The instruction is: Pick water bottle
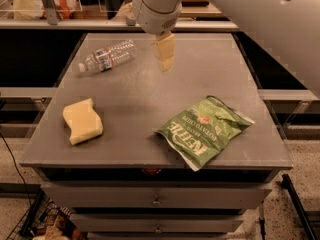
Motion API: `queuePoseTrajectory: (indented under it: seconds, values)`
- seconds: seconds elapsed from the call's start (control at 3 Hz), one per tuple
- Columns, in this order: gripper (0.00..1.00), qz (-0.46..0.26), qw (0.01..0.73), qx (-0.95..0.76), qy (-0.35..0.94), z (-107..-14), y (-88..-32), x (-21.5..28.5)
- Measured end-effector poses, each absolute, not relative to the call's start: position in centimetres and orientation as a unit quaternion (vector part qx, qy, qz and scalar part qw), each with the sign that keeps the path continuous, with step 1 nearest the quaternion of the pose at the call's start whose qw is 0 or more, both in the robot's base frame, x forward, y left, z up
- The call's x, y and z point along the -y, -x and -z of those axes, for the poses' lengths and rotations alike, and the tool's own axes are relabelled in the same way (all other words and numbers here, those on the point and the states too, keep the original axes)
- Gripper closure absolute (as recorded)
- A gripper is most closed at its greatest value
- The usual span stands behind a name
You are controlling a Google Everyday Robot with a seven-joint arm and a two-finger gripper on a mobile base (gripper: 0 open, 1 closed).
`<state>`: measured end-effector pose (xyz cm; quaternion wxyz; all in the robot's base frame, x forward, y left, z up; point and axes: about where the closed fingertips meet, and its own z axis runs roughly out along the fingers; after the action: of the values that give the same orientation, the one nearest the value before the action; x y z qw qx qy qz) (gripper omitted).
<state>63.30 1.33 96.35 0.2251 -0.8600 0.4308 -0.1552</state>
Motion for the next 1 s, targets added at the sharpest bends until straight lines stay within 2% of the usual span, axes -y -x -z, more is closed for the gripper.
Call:
queuePoseTrajectory:
  seconds: [1.0]
  values:
    - [0.0, 0.191, 0.209, -0.397, 0.873, -93.1, -72.3, -7.8]
